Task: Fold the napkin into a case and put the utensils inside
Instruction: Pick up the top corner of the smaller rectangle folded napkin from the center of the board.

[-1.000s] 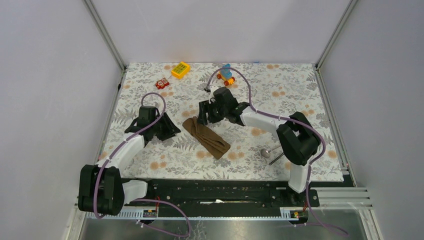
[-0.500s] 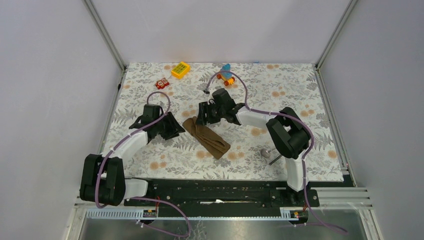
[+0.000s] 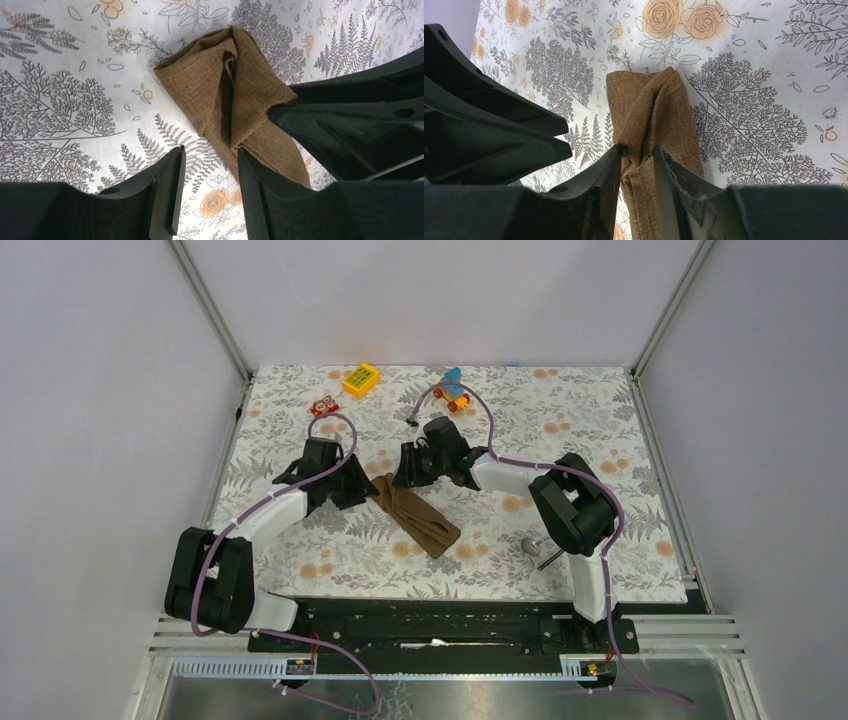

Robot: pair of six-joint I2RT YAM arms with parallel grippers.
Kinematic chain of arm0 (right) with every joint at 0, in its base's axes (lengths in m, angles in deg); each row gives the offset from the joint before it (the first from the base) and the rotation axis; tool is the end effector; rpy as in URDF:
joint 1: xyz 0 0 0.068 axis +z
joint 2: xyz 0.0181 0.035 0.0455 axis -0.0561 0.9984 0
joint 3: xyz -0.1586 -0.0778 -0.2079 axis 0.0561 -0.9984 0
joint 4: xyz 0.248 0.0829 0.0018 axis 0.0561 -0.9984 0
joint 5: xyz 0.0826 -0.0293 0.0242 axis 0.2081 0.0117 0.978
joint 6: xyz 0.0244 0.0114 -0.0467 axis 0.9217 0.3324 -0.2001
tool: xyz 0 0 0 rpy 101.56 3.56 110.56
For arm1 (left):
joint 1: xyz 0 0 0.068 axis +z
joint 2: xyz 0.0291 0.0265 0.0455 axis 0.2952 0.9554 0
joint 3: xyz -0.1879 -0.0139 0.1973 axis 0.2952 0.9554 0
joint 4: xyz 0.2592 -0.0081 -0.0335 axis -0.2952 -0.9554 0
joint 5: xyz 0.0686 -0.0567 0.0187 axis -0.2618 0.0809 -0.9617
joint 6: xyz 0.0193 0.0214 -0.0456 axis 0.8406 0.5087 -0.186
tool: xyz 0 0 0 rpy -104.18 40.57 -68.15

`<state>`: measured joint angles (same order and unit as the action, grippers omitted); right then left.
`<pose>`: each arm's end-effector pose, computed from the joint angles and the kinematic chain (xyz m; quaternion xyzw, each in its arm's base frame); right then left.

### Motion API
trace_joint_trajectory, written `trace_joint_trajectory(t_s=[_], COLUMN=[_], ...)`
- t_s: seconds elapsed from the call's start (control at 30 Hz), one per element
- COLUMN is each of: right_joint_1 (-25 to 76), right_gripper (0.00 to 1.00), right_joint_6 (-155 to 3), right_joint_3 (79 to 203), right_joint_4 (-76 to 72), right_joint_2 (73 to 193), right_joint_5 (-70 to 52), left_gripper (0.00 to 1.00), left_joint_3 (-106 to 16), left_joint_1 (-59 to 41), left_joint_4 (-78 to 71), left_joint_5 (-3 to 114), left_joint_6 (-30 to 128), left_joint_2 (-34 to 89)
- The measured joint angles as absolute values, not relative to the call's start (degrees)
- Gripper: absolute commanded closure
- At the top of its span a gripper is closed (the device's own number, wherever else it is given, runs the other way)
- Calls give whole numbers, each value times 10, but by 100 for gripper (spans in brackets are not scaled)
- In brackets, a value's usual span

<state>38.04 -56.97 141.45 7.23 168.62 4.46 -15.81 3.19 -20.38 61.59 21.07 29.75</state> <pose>0.3335 0.3095 0.1791 -0.2008 0.8410 0.3952 0.3102 0.2595 -0.0737 0.1957 -0.1630 0.9196 -0.2563 0.2490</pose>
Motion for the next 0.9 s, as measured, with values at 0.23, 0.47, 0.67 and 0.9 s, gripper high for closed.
trace_joint_trajectory(t_s=[0.23,0.47,0.67,0.9], right_joint_1=[380,380,376,371], right_gripper=[100,100,100,100], right_joint_6=[-562,-543,-512,-491], right_joint_3=[1420,1419,1396,1380], right_joint_4=[78,95,126,149], right_joint_2=[1692,1692,1692,1692], right_joint_5=[49,54,57,63], left_gripper=[52,52,68,72], left_joint_3=[-201,-270,-328,-330], left_joint_1=[2,-31,-81,-115], left_joint_4=[-206,-231,-265,-283], left_joint_5=[568,511,438,379], left_joint_6=[214,216,235,246], left_joint_2=[340,407,467,477])
